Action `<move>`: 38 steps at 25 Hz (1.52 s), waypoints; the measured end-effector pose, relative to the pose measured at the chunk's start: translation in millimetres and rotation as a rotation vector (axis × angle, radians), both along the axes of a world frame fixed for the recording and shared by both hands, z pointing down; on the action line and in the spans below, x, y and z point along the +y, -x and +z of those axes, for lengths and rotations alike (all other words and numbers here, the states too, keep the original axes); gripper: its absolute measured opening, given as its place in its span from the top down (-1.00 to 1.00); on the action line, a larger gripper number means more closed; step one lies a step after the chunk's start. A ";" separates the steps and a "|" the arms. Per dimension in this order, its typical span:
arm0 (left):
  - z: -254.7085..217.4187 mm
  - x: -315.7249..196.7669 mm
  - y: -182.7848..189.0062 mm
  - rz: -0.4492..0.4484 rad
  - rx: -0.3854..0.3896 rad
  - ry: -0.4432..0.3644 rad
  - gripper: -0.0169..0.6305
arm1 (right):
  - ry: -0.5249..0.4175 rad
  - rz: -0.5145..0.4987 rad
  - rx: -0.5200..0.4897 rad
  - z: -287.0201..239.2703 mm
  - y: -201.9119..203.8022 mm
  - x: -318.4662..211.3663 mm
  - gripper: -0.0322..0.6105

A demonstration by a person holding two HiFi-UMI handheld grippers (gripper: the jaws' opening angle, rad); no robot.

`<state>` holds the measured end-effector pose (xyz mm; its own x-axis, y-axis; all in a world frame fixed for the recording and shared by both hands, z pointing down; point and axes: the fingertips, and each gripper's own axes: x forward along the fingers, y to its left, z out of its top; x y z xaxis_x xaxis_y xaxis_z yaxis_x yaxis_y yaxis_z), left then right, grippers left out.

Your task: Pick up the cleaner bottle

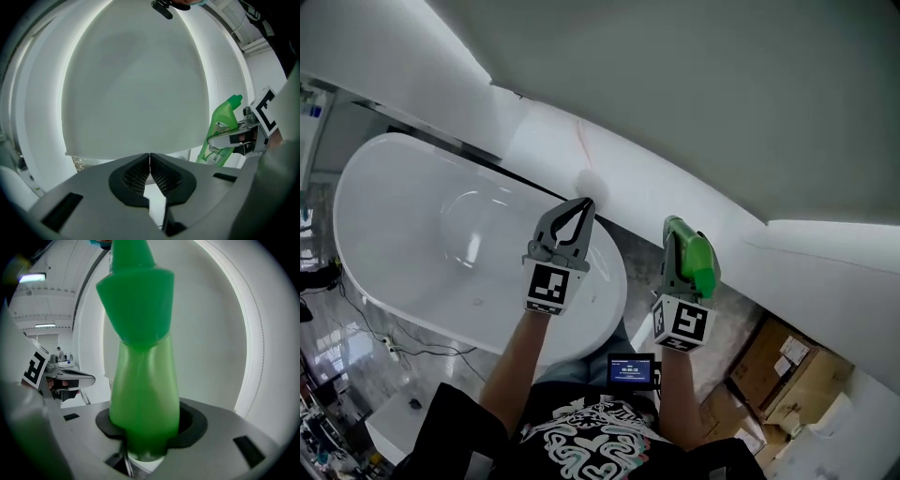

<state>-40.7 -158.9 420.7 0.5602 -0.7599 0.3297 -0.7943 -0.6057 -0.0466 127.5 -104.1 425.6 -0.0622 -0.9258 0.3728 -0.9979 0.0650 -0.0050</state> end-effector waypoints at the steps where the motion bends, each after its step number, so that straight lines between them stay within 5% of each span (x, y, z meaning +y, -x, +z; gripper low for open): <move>1: -11.0 3.2 1.0 -0.001 0.000 -0.012 0.90 | -0.010 0.006 -0.004 -10.3 -1.1 4.5 0.25; 24: -168.2 105.4 10.4 0.043 0.071 -0.128 0.89 | -0.127 0.066 -0.047 -156.8 7.7 104.1 0.25; 38: -203.1 124.5 8.1 0.040 0.076 -0.187 0.90 | -0.215 0.053 -0.077 -205.0 8.8 122.2 0.25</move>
<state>-48.7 -34.4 217.6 0.6090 -0.7806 0.1408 -0.7753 -0.6233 -0.1019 118.7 18.1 220.6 -0.0318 -0.9861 0.1629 -0.9971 0.0201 -0.0734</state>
